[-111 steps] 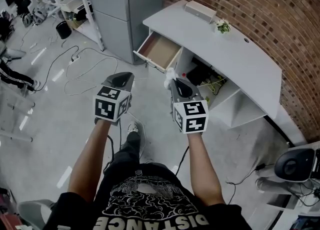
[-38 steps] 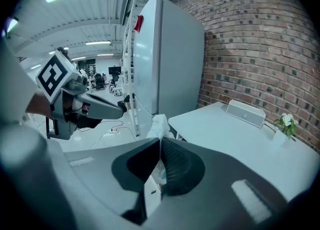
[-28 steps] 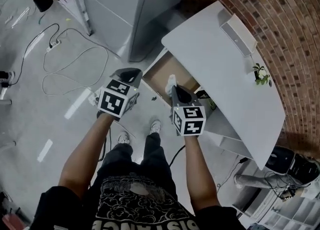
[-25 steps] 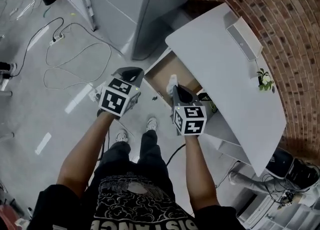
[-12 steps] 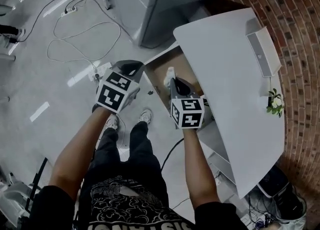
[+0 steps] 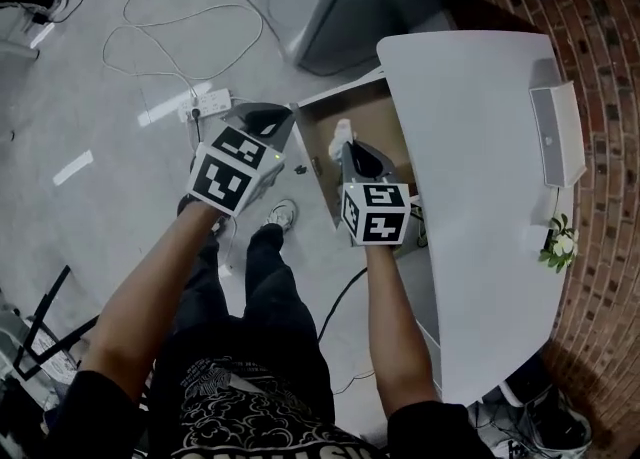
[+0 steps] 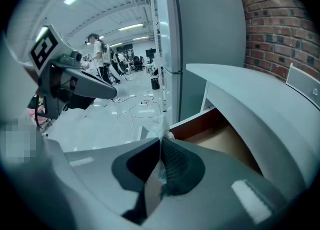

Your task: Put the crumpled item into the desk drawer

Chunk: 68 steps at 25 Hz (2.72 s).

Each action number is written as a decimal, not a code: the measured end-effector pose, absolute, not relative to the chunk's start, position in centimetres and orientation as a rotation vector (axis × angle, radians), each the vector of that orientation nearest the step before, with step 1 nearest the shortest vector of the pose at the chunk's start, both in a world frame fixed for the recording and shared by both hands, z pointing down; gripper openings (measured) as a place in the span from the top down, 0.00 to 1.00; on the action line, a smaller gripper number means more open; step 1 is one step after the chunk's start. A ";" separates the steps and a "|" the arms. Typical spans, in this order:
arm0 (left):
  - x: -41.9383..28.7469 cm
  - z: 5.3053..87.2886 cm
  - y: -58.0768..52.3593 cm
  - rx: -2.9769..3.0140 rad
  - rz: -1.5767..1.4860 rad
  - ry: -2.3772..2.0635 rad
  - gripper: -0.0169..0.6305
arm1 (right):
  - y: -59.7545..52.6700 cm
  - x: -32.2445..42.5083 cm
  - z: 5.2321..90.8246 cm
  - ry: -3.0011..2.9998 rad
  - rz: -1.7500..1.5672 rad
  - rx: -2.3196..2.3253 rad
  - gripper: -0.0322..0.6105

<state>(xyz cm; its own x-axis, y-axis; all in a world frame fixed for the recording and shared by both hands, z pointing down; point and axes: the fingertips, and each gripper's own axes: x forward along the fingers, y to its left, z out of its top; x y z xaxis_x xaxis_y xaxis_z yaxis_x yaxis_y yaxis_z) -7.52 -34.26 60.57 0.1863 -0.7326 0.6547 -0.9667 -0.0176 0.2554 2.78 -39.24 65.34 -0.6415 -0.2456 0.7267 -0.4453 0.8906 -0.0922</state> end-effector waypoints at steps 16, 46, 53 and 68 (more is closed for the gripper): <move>-7.1 65.8 -33.8 1.669 0.375 -1.642 0.97 | -39.7 2.0 72.2 -2.231 0.341 0.364 0.93; -7.0 68.7 -33.3 1.623 0.378 -1.622 0.97 | -41.5 1.6 76.3 -2.226 0.389 0.402 0.84; -7.8 67.0 -33.0 1.618 0.399 -1.636 0.97 | -41.5 1.2 74.6 -2.232 0.393 0.409 0.83; -11.5 57.6 -34.1 1.632 0.356 -1.768 0.97 | -40.5 -2.7 65.1 -2.330 0.385 0.393 0.83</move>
<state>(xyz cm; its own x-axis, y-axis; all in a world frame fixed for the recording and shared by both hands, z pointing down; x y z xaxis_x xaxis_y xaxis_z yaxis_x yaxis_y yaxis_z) -11.54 -34.11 57.59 0.0330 -0.7621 0.6466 -0.9531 0.1707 0.2499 -2.66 -40.53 65.08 -0.6867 -0.1679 0.7072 -0.3865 0.9084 -0.1597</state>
